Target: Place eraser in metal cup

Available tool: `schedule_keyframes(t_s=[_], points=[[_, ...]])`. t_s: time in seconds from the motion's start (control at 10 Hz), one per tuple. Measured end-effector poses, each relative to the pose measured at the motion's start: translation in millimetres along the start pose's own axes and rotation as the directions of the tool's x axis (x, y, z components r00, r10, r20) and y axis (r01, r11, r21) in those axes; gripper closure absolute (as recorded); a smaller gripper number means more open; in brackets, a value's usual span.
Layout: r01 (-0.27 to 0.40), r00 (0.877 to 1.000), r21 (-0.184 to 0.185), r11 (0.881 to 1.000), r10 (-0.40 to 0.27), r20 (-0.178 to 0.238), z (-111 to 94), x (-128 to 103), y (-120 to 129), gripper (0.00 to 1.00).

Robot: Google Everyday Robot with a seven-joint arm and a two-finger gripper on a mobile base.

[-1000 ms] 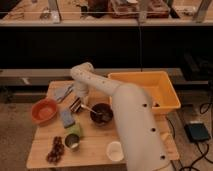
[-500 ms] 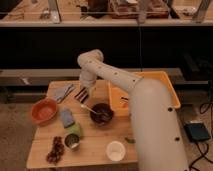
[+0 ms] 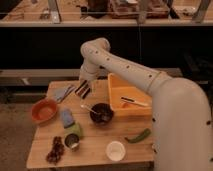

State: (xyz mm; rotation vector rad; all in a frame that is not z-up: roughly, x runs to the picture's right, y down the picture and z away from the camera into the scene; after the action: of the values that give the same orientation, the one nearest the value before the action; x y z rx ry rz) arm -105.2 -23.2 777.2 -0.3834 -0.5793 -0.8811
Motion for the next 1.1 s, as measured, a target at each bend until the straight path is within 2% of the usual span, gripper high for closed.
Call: schedule_keyframes(t_s=[0.3,0.5,0.6,1.0,1.1], points=[[0.086,0.995,0.027,0.996,-0.087,0.055,-14.6,-65.0,16.5,1.0],[0.159,0.984,0.041,0.986,-0.161,0.069,-27.5,-100.9,28.5,1.0],[0.181,0.98,0.044,0.982,-0.184,0.069,-30.3,-109.9,31.9,1.0],[0.192,0.978,0.045,0.98,-0.195,0.071,-30.2,-113.9,30.4,1.0],[0.21,0.974,0.054,0.976,-0.214,0.073,-31.0,-117.4,28.6,1.0]])
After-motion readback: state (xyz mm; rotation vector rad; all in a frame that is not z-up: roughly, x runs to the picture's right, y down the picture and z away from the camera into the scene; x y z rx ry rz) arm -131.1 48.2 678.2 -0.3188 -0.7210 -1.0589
